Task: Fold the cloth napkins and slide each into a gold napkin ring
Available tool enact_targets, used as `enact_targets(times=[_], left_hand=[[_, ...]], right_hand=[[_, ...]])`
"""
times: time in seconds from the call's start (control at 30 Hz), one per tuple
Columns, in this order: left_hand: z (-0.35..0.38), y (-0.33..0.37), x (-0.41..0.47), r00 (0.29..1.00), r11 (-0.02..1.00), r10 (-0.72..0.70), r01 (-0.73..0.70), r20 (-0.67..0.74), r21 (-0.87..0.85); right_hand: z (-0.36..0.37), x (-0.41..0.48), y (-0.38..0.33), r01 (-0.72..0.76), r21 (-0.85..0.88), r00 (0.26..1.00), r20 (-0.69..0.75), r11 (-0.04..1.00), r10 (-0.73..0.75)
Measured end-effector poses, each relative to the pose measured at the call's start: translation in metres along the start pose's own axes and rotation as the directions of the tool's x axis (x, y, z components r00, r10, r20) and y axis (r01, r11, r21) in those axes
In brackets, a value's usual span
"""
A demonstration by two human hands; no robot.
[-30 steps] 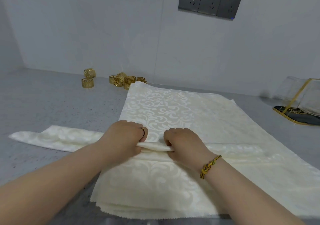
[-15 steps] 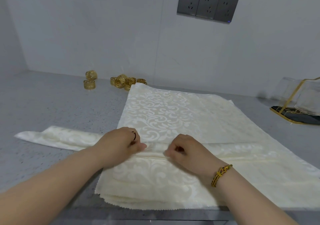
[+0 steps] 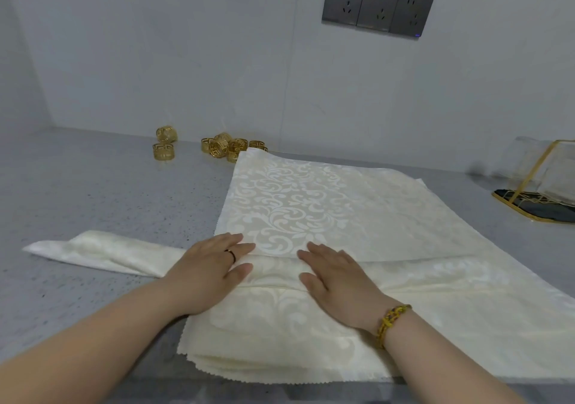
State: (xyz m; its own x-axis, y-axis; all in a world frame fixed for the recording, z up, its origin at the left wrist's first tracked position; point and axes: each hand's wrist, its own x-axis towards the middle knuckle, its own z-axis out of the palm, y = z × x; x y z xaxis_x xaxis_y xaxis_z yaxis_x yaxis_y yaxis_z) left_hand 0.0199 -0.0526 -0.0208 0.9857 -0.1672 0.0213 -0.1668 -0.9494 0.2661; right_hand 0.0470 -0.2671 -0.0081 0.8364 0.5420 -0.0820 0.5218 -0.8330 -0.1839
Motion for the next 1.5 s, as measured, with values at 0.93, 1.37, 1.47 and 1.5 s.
enact_targets(times=[0.93,1.37,1.47,1.5], left_hand=[[-0.059,-0.049,0.007,0.928,0.976,-0.216,0.213,0.305,0.044],[-0.113,-0.111,-0.028,0.835,0.871,-0.359,0.46,0.418,-0.172],[-0.124,-0.114,-0.03,0.906,0.776,-0.296,0.414,0.304,-0.477],[-0.129,-0.107,-0.03,0.923,0.734,-0.265,0.381,0.28,-0.562]], right_hand=[[0.014,0.035,-0.066,0.156,0.172,0.974,-0.19,0.973,-0.122],[0.025,0.037,-0.068,0.213,0.289,0.9,-0.43,0.933,-0.072],[0.024,0.037,-0.069,0.193,0.276,0.911,-0.406,0.942,-0.067],[0.023,0.036,-0.069,0.189,0.272,0.916,-0.396,0.943,-0.069]])
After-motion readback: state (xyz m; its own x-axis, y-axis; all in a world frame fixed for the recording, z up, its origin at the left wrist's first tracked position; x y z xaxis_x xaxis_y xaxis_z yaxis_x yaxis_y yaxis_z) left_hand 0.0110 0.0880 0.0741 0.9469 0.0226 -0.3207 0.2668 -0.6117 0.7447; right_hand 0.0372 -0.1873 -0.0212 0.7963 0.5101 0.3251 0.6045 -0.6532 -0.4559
